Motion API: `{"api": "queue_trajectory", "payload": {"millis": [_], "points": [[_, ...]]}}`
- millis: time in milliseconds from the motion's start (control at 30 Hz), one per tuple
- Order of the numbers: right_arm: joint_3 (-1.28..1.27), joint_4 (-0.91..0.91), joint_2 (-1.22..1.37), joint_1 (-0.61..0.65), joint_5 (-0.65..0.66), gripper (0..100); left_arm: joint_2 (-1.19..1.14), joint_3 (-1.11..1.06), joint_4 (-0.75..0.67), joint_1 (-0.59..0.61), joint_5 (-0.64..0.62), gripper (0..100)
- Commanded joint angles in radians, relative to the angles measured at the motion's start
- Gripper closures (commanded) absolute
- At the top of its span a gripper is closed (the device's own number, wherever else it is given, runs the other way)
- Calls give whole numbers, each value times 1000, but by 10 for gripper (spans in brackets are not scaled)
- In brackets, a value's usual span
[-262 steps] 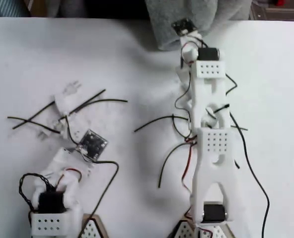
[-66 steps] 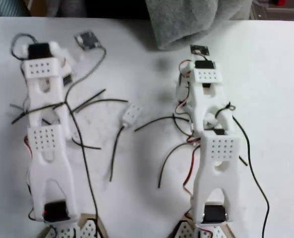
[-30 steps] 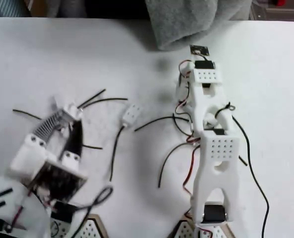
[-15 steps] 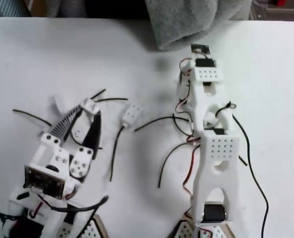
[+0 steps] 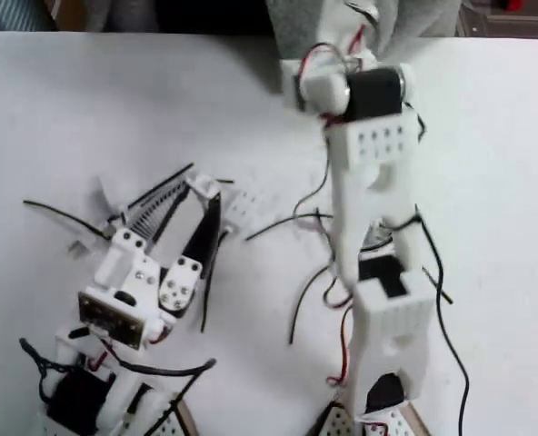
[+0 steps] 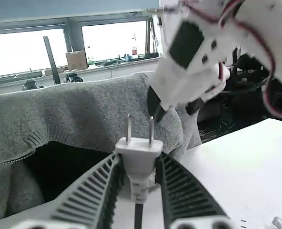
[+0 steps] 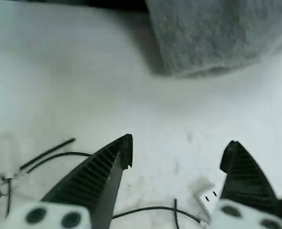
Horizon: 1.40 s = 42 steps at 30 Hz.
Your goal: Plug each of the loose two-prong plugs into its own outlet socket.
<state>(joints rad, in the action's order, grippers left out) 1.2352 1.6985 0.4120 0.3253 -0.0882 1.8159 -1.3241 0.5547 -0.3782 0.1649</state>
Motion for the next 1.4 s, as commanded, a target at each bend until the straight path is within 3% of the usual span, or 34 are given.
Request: {"api": "queue_trajectory", "payload": {"millis": [0,233,467,633,967,1367], "points": [[106,15,-150,82,9,789,8,-5,-49,-13,-8,977],[100,16,-363,248,63,986,8,-6,-86,-12,-8,977],[-127,18,-579,481,152,981,8,-6,-91,-12,-3,977],[-443,15,-754,561,152,981,8,-3,-91,-12,-2,977],[-833,-94,-851,541,152,981,8,-2,-91,-12,-3,977],[-1011,-294,-843,206,153,980,8,-2,-91,-12,-2,977]]}}
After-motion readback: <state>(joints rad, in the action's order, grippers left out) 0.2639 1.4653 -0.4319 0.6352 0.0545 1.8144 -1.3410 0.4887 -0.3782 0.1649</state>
